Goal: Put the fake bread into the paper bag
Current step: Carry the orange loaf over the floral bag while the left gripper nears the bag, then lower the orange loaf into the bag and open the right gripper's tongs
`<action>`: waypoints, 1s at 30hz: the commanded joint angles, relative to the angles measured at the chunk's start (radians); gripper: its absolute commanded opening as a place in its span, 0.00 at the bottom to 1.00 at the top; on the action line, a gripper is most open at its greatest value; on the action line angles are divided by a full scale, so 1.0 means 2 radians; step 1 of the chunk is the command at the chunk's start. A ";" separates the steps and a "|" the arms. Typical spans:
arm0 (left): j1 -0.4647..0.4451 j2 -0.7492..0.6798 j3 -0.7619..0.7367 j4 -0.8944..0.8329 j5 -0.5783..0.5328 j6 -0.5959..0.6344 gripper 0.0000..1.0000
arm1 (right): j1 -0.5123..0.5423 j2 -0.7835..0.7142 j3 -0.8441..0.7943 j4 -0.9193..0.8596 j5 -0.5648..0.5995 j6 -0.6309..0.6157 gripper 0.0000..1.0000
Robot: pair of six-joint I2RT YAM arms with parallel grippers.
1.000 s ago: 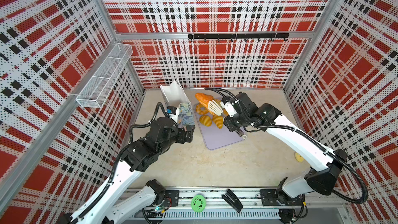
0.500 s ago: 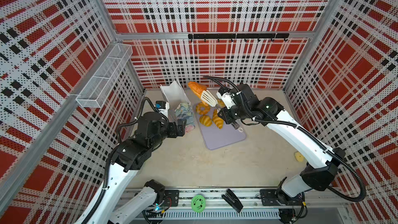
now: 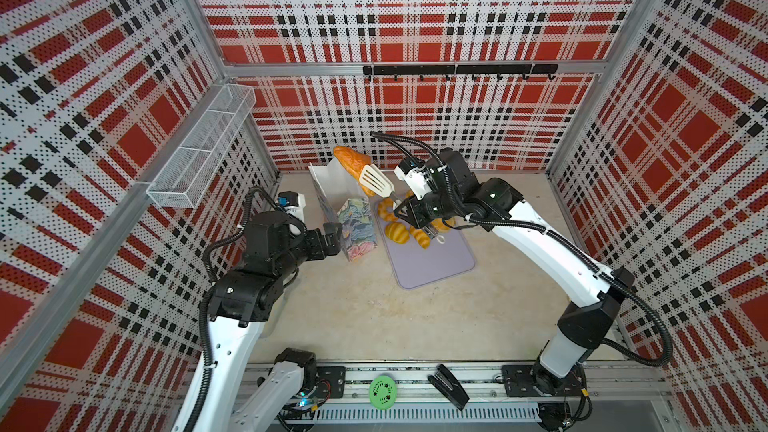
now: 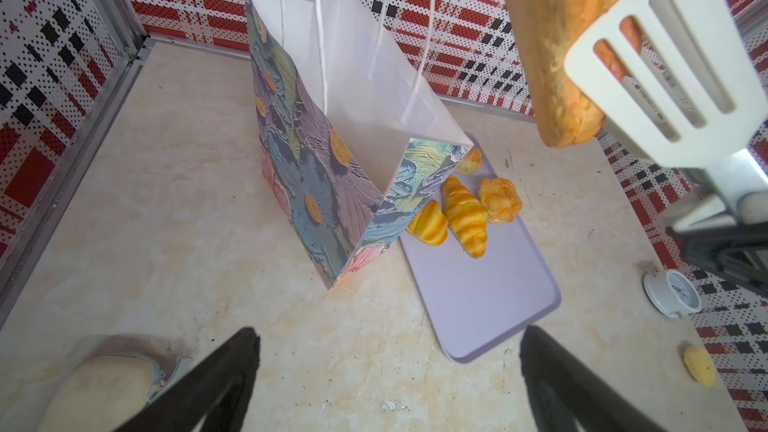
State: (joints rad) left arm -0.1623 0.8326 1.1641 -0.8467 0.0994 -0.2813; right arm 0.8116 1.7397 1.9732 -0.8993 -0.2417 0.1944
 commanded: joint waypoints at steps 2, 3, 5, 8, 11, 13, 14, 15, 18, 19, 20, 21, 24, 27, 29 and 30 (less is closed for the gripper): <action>0.025 -0.011 -0.005 -0.002 0.029 0.010 1.00 | 0.009 0.020 0.042 0.057 -0.028 -0.006 0.23; 0.030 -0.014 -0.007 -0.002 0.032 0.009 0.99 | 0.010 0.026 0.048 0.058 -0.032 -0.004 0.23; 0.037 -0.017 -0.012 -0.005 0.034 0.010 0.99 | 0.010 0.033 0.054 0.065 -0.040 0.000 0.23; 0.046 -0.023 -0.019 -0.007 0.034 0.009 0.99 | 0.012 0.045 0.063 0.074 -0.053 0.006 0.23; 0.053 -0.027 -0.024 -0.009 0.037 0.009 0.99 | 0.015 0.060 0.074 0.078 -0.065 0.012 0.23; 0.053 -0.028 -0.026 -0.012 0.037 0.008 0.99 | 0.014 0.071 0.083 0.078 -0.070 0.017 0.23; 0.053 -0.028 -0.027 -0.014 0.037 0.010 0.99 | 0.014 0.076 0.086 0.079 -0.071 0.019 0.23; 0.054 -0.029 -0.028 -0.015 0.037 0.010 0.99 | 0.015 0.081 0.088 0.079 -0.072 0.021 0.23; 0.054 -0.029 -0.028 -0.020 0.037 0.012 0.99 | 0.013 0.093 0.095 0.083 -0.073 0.031 0.23; 0.053 -0.029 -0.028 -0.021 0.037 0.012 0.99 | 0.012 0.096 0.096 0.087 -0.077 0.035 0.23; 0.053 -0.029 -0.028 -0.022 0.037 0.013 0.99 | 0.011 0.099 0.095 0.092 -0.081 0.040 0.23; 0.053 -0.030 -0.028 -0.024 0.035 0.014 0.99 | 0.009 0.102 0.095 0.096 -0.084 0.046 0.23; 0.053 -0.030 -0.027 -0.028 0.034 0.016 0.99 | 0.004 0.109 0.095 0.103 -0.091 0.060 0.23; 0.053 -0.032 -0.027 -0.030 0.033 0.017 0.99 | -0.002 0.116 0.096 0.108 -0.102 0.071 0.23; 0.053 -0.032 -0.027 -0.032 0.033 0.017 0.99 | -0.004 0.122 0.099 0.105 -0.104 0.076 0.23; 0.053 -0.032 -0.028 -0.033 0.034 0.017 0.99 | -0.005 0.125 0.101 0.104 -0.105 0.078 0.23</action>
State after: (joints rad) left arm -0.0639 0.7788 1.1156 -0.8970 0.1612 -0.2638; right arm 0.8104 1.9778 2.1197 -0.7860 -0.4187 0.3286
